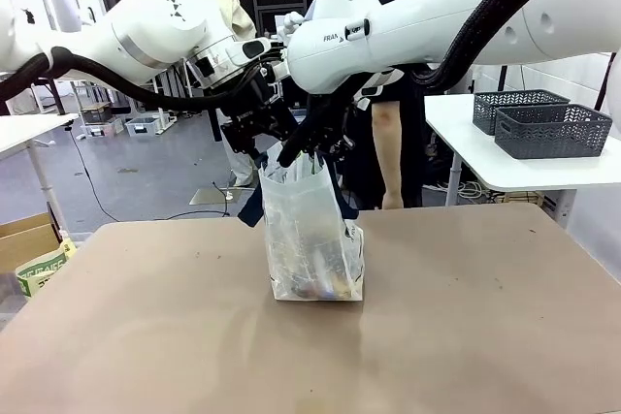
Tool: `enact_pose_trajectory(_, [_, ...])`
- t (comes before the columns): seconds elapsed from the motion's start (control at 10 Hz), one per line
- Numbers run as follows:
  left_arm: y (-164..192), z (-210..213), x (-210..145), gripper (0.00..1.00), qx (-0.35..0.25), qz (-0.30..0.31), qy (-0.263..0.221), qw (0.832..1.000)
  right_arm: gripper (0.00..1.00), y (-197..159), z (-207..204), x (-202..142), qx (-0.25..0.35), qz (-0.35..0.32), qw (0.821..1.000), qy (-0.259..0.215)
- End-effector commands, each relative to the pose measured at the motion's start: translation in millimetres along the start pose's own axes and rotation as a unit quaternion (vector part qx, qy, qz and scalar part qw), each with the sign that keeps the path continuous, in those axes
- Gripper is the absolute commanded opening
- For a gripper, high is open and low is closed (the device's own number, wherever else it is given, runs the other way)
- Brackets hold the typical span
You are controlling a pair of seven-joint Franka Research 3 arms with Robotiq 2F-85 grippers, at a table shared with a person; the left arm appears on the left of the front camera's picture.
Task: Transfer purchased items from the store into the shopping bag.
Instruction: Move the Reusable shopping bag to the right side of the table.
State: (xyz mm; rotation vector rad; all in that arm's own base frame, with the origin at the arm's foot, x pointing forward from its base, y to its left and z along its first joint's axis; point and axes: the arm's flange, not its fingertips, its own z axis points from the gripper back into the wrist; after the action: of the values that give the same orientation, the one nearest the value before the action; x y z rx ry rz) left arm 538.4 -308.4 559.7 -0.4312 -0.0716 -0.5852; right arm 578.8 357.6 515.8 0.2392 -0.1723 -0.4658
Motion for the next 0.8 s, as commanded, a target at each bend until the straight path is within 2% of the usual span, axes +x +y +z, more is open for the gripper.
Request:
enact_pose_trajectory(0.0, [-2.7, -1.9, -8.6, 1.0, 0.004, 0.006, 0.019, 1.0, 0.0, 4.3, -3.1, -0.2, 0.005, 0.0, 1.0, -0.01])
enact_pose_trajectory(0.2, [-6.8, -9.8, -4.1, 1.0, -0.021, -0.006, 0.024, 0.999, 0.0, 6.1, -7.0, -1.9, 0.009, 0.0, 1.0, -0.004])
enact_pose_trajectory(0.7, [-10.5, -12.0, -4.7, 1.0, -0.058, -0.015, -0.005, 0.998, 0.0, 12.7, -17.0, -4.6, 0.021, -0.012, 1.0, 0.011])
